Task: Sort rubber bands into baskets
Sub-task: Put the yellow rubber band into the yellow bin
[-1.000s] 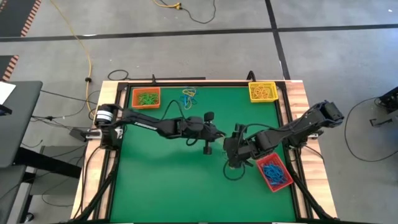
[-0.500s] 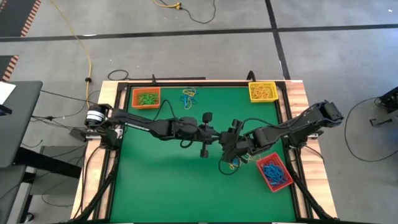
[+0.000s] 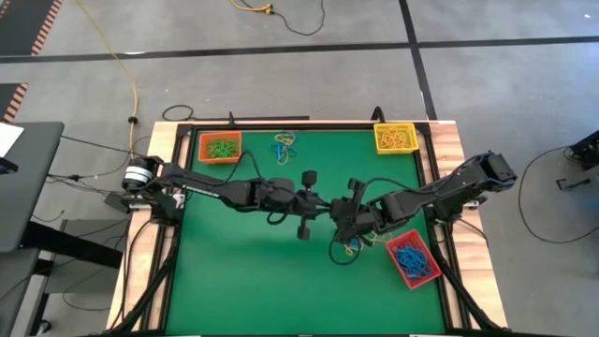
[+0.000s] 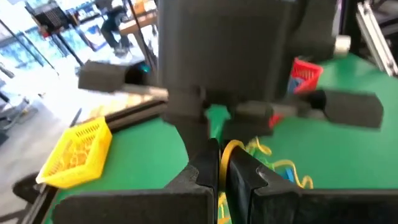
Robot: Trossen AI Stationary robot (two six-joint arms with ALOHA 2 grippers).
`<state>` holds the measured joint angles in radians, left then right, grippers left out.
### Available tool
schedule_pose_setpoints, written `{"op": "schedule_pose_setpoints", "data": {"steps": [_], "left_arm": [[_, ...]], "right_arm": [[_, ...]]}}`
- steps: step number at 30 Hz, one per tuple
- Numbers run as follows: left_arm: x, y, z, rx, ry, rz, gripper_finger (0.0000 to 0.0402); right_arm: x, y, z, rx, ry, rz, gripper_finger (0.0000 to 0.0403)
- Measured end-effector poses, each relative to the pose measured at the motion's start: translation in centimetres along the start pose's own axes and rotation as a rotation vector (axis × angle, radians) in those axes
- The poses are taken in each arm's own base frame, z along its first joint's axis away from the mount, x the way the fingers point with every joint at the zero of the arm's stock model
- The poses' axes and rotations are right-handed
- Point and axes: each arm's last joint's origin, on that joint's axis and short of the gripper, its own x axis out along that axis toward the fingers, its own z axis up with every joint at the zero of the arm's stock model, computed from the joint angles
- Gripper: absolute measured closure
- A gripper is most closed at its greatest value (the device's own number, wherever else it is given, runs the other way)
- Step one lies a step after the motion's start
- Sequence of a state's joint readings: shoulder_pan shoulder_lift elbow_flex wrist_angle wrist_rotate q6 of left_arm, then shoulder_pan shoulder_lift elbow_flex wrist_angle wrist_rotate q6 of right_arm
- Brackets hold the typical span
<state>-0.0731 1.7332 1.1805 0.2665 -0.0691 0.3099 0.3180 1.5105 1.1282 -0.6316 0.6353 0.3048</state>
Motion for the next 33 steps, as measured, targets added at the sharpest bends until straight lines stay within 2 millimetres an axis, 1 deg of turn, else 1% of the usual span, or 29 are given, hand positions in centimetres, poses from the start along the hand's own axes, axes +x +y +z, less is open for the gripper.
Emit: {"op": "schedule_pose_setpoints", "data": {"steps": [7,10,14,19,24,28,33], "left_arm": [[0.0,-0.2,-0.8,0.001,0.09,-0.002,0.0401],[0.0,-0.2,-1.0,0.003,0.107,-0.002,0.039],[-0.1,-0.2,-1.4,0.017,0.165,0.04,0.0356],[-0.4,0.3,-2.8,0.032,0.333,0.149,0.0292],[-0.8,1.0,-4.5,-0.043,0.472,0.123,0.0234],[-1.1,1.2,-5.7,-0.102,0.535,0.082,0.0213],[-1.5,0.6,-7.3,-0.134,0.582,0.064,0.0211]], "right_arm": [[0.4,-0.7,-0.3,-0.026,0.042,-0.024,0.0388],[0.7,-1.2,-0.4,-0.025,0.072,-0.044,0.039],[1.1,-2.1,-0.7,-0.033,0.125,-0.073,0.0391],[1.5,-3.4,-1.0,-0.032,0.181,-0.109,0.0391],[1.8,-5.3,-1.2,-0.013,0.229,-0.148,0.0391],[1.9,-7.1,-1.1,0.017,0.246,-0.176,0.0392],[1.6,-9.8,-1.0,0.058,0.248,-0.213,0.0392]]}}
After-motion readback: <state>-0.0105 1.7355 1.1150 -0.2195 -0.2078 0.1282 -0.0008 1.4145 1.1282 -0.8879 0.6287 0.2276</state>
